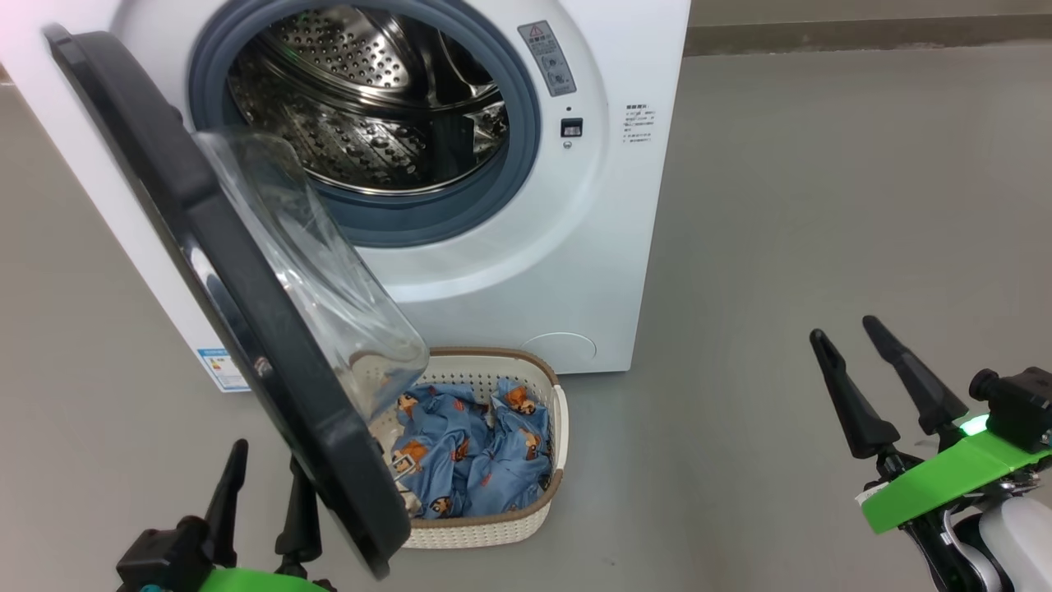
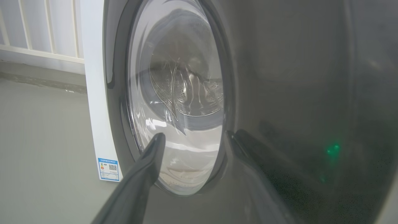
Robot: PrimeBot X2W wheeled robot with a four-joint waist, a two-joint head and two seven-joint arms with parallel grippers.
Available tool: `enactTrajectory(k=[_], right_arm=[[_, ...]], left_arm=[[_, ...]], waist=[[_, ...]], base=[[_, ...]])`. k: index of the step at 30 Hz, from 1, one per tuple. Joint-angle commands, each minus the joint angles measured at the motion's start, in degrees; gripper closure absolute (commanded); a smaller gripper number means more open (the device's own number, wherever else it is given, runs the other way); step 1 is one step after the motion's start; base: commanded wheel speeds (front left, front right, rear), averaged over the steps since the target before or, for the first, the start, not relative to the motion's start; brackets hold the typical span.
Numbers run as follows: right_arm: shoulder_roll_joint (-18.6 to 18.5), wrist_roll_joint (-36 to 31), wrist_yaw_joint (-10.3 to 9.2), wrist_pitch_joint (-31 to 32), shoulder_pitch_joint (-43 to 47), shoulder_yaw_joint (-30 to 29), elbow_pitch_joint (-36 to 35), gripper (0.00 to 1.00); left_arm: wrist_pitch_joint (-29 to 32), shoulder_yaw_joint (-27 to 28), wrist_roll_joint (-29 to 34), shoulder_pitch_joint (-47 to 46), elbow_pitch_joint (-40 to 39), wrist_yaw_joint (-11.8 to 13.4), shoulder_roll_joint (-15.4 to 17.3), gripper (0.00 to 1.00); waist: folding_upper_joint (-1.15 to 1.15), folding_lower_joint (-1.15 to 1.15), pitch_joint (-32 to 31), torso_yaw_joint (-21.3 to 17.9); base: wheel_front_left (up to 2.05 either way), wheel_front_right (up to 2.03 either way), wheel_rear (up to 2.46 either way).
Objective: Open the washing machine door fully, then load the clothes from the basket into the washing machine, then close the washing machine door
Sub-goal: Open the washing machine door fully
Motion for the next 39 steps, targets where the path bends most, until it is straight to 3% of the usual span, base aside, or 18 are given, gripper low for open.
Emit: enactTrajectory(k=[1, 6, 13, 39], right_arm=[[0.42, -3.89, 0.33, -0.73, 0.84, -1.88, -1.39, 0.00], [4.78, -11.90, 0.33, -0.75, 3.60, -8.07, -1.06, 0.00], [7.85, -15.24, 0.33, -0.76, 5.12, -11.07, 0.42, 0.00], [7.17, -14.20, 0.33, -0.76, 4.24, -10.20, 2.29, 0.00]], left_arm=[[-0.35, 2.10, -0.42, -0.42, -1.88, 0.31, 1.06, 0.00], [-0.36, 2.32, -0.52, -0.36, -2.19, 0.54, 0.88, 0.00], [-0.36, 2.65, -0.56, -0.39, -2.27, 0.54, 0.66, 0.00], [-0.37, 3.22, 0.40, -1.02, -2.25, -0.22, 0.08, 0.00]], waist=[[0.00, 0.00, 0.23, -0.27], [0.00, 0.00, 0.27, -0.34], [0.00, 0.00, 0.09, -0.38], [0.00, 0.00, 0.07, -0.02]], base=[[0.00, 0.00, 0.00], [0.00, 0.00, 0.00], [0.00, 0.00, 0.00], [0.00, 0.00, 0.00]])
